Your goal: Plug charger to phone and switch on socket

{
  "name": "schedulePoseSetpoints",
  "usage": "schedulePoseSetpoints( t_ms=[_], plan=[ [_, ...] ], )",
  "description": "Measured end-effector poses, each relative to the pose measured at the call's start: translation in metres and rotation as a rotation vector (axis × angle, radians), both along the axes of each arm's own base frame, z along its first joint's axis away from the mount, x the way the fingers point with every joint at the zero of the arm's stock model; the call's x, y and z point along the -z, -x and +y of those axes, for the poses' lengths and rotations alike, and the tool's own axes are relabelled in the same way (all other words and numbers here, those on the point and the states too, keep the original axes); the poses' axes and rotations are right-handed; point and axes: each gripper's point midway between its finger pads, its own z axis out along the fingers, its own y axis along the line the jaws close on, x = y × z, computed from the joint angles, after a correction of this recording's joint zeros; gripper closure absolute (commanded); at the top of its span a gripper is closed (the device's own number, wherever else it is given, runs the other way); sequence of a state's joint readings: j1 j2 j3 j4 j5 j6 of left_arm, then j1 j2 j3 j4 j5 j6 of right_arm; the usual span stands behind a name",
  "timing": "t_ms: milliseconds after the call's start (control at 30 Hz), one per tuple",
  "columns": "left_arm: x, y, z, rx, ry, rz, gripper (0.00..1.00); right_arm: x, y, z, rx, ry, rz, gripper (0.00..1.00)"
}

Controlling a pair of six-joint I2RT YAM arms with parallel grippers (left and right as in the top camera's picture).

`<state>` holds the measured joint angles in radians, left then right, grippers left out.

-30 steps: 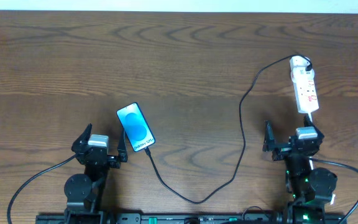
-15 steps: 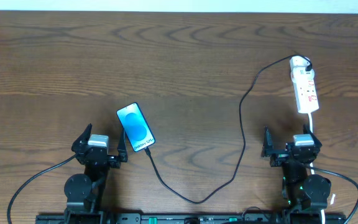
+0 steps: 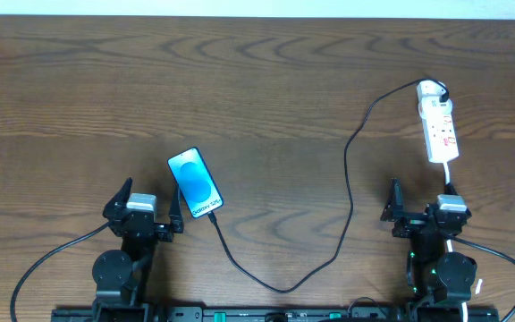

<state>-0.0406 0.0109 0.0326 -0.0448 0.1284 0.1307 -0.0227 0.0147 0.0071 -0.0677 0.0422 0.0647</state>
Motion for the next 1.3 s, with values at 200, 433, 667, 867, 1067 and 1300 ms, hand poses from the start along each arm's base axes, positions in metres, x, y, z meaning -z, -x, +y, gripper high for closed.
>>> schedulePoseSetpoints(
  t_ms=[200, 433, 667, 867, 1067, 1300],
  plan=[
    [0.0, 0.0, 0.0, 0.0, 0.0, 0.0, 0.11, 0.0, 0.0, 0.003, -0.009, -0.007, -0.001, 0.01],
    [0.0, 0.0, 0.0, 0.0, 0.0, 0.0, 0.11, 0.0, 0.0, 0.009, -0.032, -0.006, -0.001, 0.01],
    [0.0, 0.0, 0.0, 0.0, 0.0, 0.0, 0.11, 0.0, 0.0, 0.012, -0.052, 0.021, 0.003, 0.01],
    [0.0, 0.0, 0.0, 0.0, 0.0, 0.0, 0.11, 0.001, 0.0, 0.015, -0.071, 0.049, 0.004, 0.01],
    [0.0, 0.0, 0.0, 0.0, 0.0, 0.0, 0.11, 0.001, 0.0, 0.016, -0.077, 0.052, 0.004, 0.01],
    [0.0, 0.0, 0.0, 0.0, 0.0, 0.0, 0.11, 0.001, 0.0, 0.018, -0.083, 0.052, 0.004, 0.01]
  ],
)
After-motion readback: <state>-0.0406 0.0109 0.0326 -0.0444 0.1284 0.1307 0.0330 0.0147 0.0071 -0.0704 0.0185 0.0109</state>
